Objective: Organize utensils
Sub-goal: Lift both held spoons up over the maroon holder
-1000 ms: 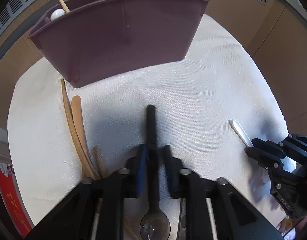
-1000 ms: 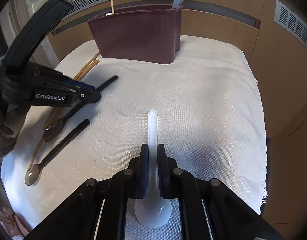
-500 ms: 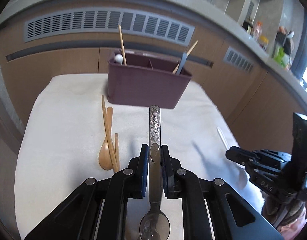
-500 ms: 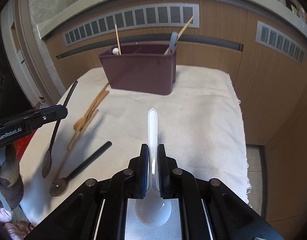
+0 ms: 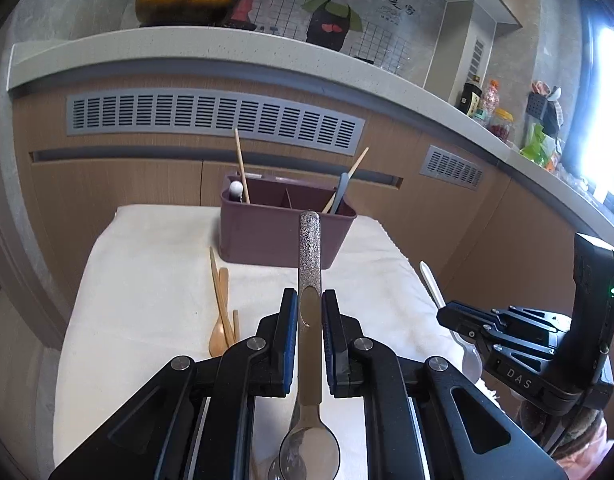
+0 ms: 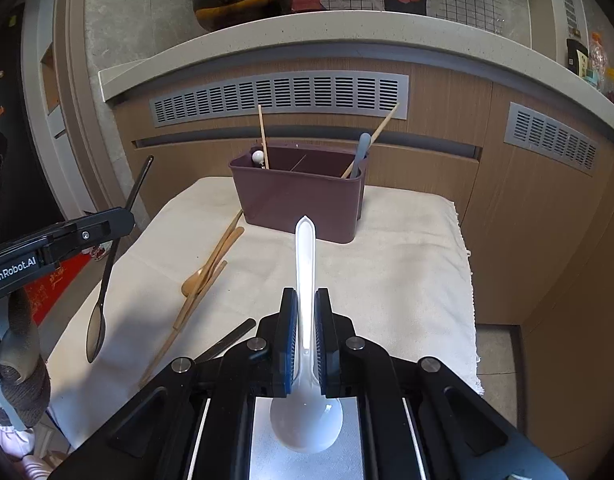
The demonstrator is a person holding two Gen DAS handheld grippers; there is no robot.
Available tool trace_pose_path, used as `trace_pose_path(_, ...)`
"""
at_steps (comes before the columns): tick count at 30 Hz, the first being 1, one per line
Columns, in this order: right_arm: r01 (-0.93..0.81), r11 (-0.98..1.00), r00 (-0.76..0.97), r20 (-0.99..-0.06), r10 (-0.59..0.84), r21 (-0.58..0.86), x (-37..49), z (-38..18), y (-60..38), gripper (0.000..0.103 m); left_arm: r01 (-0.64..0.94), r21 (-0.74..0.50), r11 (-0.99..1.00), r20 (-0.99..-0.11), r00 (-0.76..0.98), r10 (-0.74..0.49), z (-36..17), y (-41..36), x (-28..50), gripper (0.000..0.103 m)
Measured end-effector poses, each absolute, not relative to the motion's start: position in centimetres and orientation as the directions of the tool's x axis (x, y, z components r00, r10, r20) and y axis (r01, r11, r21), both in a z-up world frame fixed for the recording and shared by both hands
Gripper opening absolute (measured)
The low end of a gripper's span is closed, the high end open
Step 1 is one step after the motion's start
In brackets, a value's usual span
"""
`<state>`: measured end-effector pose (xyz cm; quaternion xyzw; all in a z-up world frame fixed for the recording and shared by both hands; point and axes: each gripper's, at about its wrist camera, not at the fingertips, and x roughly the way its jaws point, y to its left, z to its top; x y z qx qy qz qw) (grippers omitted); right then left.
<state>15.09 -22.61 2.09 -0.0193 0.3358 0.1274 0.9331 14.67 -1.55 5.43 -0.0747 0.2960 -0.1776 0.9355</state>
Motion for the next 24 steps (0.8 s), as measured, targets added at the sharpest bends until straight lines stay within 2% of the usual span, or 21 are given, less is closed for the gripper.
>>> trace_pose_path(6, -0.243, 0.968, 0.771, -0.594, 0.229, 0.058, 15.1, 3.6, -22.8, 0.008, 0.298, -0.250, 0.921, -0.487, 0.784, -0.386, 6.8, -1.5, 14.3, 0.012)
trace_pose_path(10, -0.238, 0.970, 0.834, -0.503, 0.226, 0.040, 15.5, 7.9, -23.0, 0.008, 0.350, -0.222, 0.910, -0.372, 0.833, -0.411, 10.7, -1.8, 14.1, 0.012)
trace_pose_path(14, -0.243, 0.970, 0.907, -0.356, 0.227, -0.001, 16.5, 14.0, -22.7, 0.008, 0.368, -0.145, 0.918, -0.244, 0.886, -0.394, 16.0, -2.7, 15.4, 0.012)
trace_pose_path(18, -0.230, 0.973, 0.949, -0.220, 0.225, 0.004, 18.6, 19.2, -22.6, 0.008, 0.353, -0.127, 0.927, -0.116, 0.923, -0.367, 20.0, -2.8, 18.0, 0.012)
trace_pose_path(21, -0.267, 0.963, 0.948, -0.169, 0.271, 0.047, 21.1, 20.8, -22.5, 0.008, 0.340, -0.136, 0.931, -0.044, 0.936, -0.348, 21.5, -2.3, 20.2, 0.012)
trace_pose_path(24, -0.277, 0.958, 0.944, -0.164, 0.286, 0.079, 23.8, 20.6, -22.2, 0.008, 0.320, -0.156, 0.934, -0.031, 0.944, -0.329, 21.7, -2.0, 23.5, 0.012)
